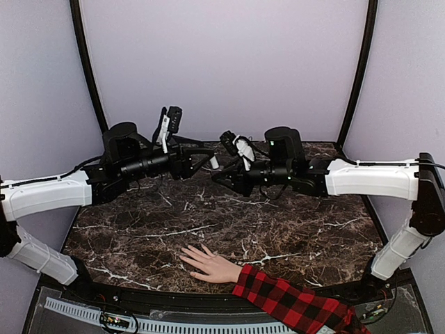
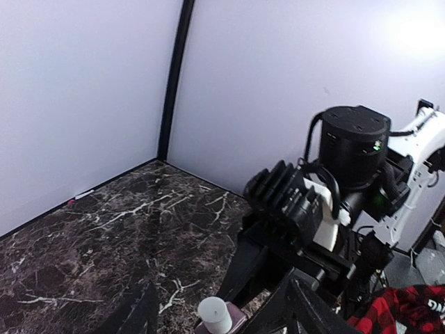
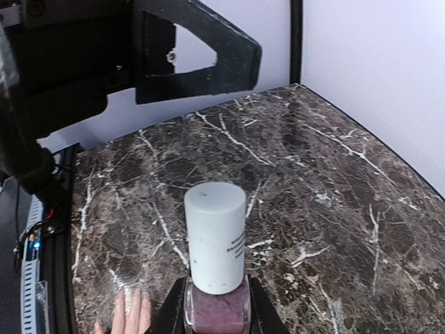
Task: Paint the nails
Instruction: Unscrew the cap of the nail polish bottle.
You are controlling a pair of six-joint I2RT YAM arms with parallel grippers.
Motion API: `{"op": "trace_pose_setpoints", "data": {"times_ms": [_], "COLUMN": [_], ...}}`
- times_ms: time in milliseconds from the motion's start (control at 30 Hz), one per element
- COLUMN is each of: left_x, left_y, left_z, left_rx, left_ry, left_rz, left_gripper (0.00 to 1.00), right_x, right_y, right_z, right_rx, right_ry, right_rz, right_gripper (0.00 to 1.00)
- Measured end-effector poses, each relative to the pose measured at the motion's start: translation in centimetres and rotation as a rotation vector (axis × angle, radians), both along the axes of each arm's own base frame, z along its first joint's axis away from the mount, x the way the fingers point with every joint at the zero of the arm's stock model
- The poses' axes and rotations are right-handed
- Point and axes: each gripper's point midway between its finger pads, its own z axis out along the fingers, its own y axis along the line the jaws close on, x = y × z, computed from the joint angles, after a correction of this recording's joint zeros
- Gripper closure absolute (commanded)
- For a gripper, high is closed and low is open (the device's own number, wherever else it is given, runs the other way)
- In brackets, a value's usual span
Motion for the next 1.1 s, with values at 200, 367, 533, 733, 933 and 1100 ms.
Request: {"op": "trace_pose_setpoints", "data": {"times_ms": [200,367,533,733,933,1100], "left_x": [-4.1,-8.1,-10.3,-11.9,-12.7,-13.3], "left_y": [-1.1,-0.8,-0.6,-0.9,-1.5,-1.8], "left_z": [0.3,0.9,1.7,1.9,0.7,0.5], "left_rx": [0.017,-0.011,-0.047,-0.086,-0.079,-0.081], "left_ry": [-0.080,-0.170,-0.226,-0.245,-0.206,-0.202], "left_rz": [-0.236,-0.420,-0.532,-0.649,-0.724,-0.758], "left_gripper": [0.36,0.38,0.43,0.48,0.58,0.61], "right_x": [-4.2,-8.1,-10.7,-11.9,-12.5,-13.1], "right_y": [0.5,0.5,0.0,-0.1,0.0,0.1], "right_z": [1.5,2.8,3.6,5.1,5.4,4.8], "right_rx": [0.069,0.123,0.149,0.180,0.189,0.180], "right_ry": [0.042,0.065,0.095,0.094,0.111,0.139], "right_rz": [0.239,0.460,0.609,0.705,0.759,0.787], "right_gripper": [0.99,0.99,0.99,0.99,1.00,0.99]}}
